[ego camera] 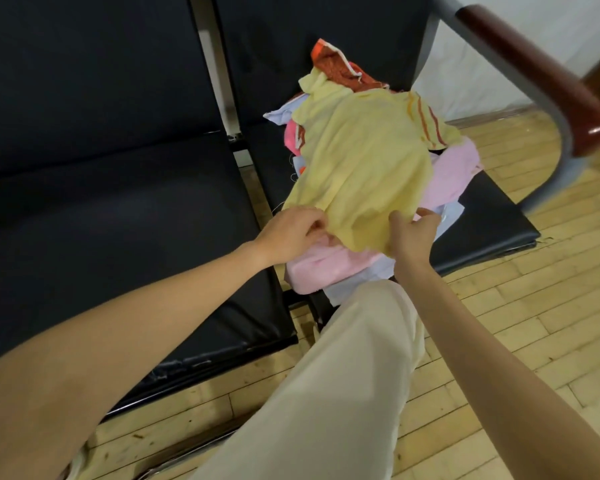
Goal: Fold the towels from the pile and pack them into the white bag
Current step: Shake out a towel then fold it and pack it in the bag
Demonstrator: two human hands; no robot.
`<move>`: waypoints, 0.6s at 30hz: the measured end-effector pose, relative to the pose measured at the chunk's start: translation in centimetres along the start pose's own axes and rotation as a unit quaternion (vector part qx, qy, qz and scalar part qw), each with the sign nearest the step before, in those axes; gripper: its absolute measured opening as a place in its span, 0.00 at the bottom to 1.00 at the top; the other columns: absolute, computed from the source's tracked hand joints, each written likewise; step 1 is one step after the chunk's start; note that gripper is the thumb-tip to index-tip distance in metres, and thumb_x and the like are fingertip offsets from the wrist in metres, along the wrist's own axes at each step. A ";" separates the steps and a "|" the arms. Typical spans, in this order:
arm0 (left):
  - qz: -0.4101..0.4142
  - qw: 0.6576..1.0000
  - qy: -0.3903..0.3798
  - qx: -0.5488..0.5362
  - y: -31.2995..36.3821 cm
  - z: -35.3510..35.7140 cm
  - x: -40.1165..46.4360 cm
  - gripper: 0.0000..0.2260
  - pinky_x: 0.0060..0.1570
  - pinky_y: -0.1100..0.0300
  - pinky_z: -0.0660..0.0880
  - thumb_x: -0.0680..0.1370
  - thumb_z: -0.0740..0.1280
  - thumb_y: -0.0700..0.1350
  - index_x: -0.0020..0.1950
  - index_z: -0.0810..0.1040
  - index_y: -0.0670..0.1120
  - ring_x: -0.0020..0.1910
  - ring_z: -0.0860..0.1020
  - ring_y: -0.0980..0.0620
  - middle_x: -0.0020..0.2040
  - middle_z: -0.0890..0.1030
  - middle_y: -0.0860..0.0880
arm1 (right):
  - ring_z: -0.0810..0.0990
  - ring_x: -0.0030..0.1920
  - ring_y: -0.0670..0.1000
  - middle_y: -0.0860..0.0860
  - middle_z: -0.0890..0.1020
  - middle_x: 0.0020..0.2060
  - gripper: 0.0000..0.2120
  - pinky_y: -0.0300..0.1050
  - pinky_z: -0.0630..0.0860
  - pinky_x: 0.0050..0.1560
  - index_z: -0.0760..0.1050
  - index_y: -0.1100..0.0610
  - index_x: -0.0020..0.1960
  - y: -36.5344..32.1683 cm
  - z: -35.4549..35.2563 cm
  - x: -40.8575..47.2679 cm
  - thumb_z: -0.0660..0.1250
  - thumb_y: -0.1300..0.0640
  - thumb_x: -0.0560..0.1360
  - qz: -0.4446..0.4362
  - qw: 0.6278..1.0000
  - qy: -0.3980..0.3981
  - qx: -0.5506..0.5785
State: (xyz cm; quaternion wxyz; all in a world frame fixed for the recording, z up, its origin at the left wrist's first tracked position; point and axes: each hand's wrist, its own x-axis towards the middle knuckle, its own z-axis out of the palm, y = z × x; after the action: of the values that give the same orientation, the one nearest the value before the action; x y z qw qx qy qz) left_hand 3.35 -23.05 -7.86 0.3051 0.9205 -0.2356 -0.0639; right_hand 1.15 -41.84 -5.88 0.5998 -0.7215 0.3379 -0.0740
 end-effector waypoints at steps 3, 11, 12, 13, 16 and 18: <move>-0.117 0.951 0.093 -0.270 1.4 -2.4 -0.7 0.03 0.51 0.57 0.75 0.78 0.65 0.37 0.48 0.78 0.42 0.45 0.78 0.55 0.44 0.81 0.49 | 0.71 0.36 0.49 0.51 0.77 0.37 0.17 0.40 0.70 0.34 0.67 0.62 0.61 -0.6 0.2 0.3 0.62 0.63 0.73 0.062 0.993 -0.034 0.092; -0.151 0.833 0.110 -0.521 2.5 -9.8 -5.6 0.07 0.50 0.58 0.77 0.81 0.59 0.35 0.50 0.75 0.42 0.44 0.78 0.52 0.44 0.79 0.46 | 0.77 0.43 0.52 0.54 0.76 0.44 0.06 0.43 0.76 0.49 0.73 0.59 0.50 -5.1 2.5 -1.2 0.67 0.59 0.74 0.107 0.925 -0.208 0.300; -0.150 0.831 0.108 -0.524 2.3 -10.5 -6.4 0.07 0.48 0.59 0.77 0.81 0.59 0.35 0.50 0.75 0.42 0.44 0.78 0.53 0.43 0.79 0.47 | 0.79 0.47 0.52 0.55 0.77 0.48 0.10 0.44 0.77 0.52 0.73 0.60 0.54 -5.8 3.0 -1.1 0.66 0.58 0.74 0.121 0.916 -0.209 0.320; -0.151 0.830 0.108 -0.526 2.1 -11.2 -7.2 0.07 0.47 0.61 0.78 0.81 0.59 0.35 0.50 0.75 0.43 0.43 0.78 0.54 0.43 0.79 0.48 | 0.79 0.50 0.53 0.55 0.78 0.51 0.12 0.44 0.77 0.53 0.72 0.61 0.56 -6.4 3.5 -1.0 0.66 0.58 0.75 0.137 0.904 -0.210 0.345; -0.168 0.839 0.119 -0.504 0.9 -12.8 -10.0 0.07 0.43 0.61 0.77 0.81 0.59 0.36 0.50 0.76 0.44 0.42 0.79 0.56 0.42 0.80 0.49 | 0.79 0.48 0.53 0.55 0.78 0.50 0.12 0.43 0.78 0.44 0.72 0.61 0.58 -7.4 4.5 -0.2 0.66 0.59 0.76 0.184 0.876 -0.197 0.399; -0.193 0.844 0.147 -0.479 -0.6 -13.4 -11.8 0.08 0.45 0.59 0.76 0.81 0.60 0.37 0.50 0.77 0.46 0.43 0.79 0.55 0.42 0.80 0.50 | 0.78 0.50 0.52 0.54 0.78 0.52 0.16 0.43 0.79 0.43 0.70 0.58 0.64 -7.9 5.5 -0.4 0.64 0.60 0.77 0.169 0.891 -0.197 0.373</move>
State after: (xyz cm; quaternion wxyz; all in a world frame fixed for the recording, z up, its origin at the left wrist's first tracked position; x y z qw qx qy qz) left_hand -3.30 -9.93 2.32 0.7204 0.6855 0.0540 -0.0906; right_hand 6.85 -36.71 -0.04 0.8826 -0.3760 0.2776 0.0514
